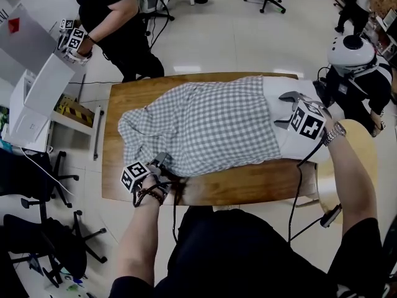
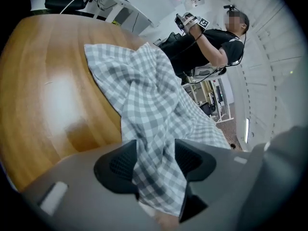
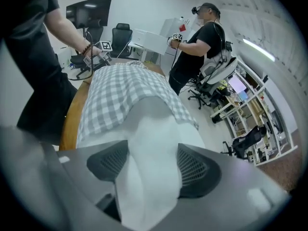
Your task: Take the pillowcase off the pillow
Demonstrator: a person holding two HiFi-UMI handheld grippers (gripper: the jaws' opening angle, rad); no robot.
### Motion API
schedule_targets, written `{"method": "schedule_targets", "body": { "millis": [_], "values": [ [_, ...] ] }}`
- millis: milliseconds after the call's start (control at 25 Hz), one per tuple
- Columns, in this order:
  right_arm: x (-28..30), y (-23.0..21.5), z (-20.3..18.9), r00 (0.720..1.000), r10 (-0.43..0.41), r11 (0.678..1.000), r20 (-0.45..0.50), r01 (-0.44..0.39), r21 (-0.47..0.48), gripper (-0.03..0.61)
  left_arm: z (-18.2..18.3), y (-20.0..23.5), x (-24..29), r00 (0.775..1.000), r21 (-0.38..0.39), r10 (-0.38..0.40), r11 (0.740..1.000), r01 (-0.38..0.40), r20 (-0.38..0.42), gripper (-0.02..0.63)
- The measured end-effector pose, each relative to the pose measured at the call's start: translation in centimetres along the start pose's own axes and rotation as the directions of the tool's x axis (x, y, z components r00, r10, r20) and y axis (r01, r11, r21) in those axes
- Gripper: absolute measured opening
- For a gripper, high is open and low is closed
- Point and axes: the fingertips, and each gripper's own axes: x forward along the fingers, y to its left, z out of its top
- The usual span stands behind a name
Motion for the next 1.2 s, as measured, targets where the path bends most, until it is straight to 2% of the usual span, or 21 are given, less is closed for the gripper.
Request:
{"method": "schedule_targets", "body": {
  "millis": [80, 160, 200, 360, 560, 800, 1200],
  "values": [
    [0.8, 0.2, -0.7, 1.0, 0.023, 1.0, -0.001, -0.023, 0.013, 0.306, -0.1, -0.1, 0.7, 1.0, 0.017, -0.017, 1.0, 0.017, -0.011, 0.179],
    [1.1, 0.3, -0.8, 0.999, 0.032, 0.999, -0.003, -0.032, 0.017, 0.238, 0.2, -0.3, 1.0, 1.0, 0.039, -0.02, 0.999, 0.021, -0.017, 0.042],
    [1.1, 0.2, -0.8, 1.0, 0.031, 0.999, -0.002, -0.031, 0.018, 0.2, 0.4, -0.5, 1.0, 1.0, 0.049, -0.024, 0.999, 0.025, -0.019, 0.011],
    [1.0, -0.2, -1.0, 1.0, -0.011, 1.0, 0.004, 0.011, 0.008, 0.095, 2.0, -1.5, 0.7, 1.0, 0.103, -0.027, 0.994, 0.026, 0.001, 0.008],
    [0.9, 0.3, -2.1, 0.997, -0.081, 0.997, -0.019, 0.081, -0.021, 0.026, 4.8, -2.3, -1.2, 0.993, 0.166, -0.014, 0.986, -0.005, 0.113, 0.006],
    [-0.1, 0.5, -2.8, 0.995, -0.101, 0.994, -0.016, 0.101, -0.029, 0.015, 8.6, -3.9, -4.1, 0.969, 0.164, -0.04, 0.986, 0.0, 0.242, 0.006],
    [-0.3, 1.4, -4.1, 0.988, -0.145, 0.98, 0.046, 0.15, -0.13, 0.013, 12.0, -5.0, -7.5, 0.926, 0.125, -0.065, 0.992, 0.019, 0.373, 0.005]
  ]
}}
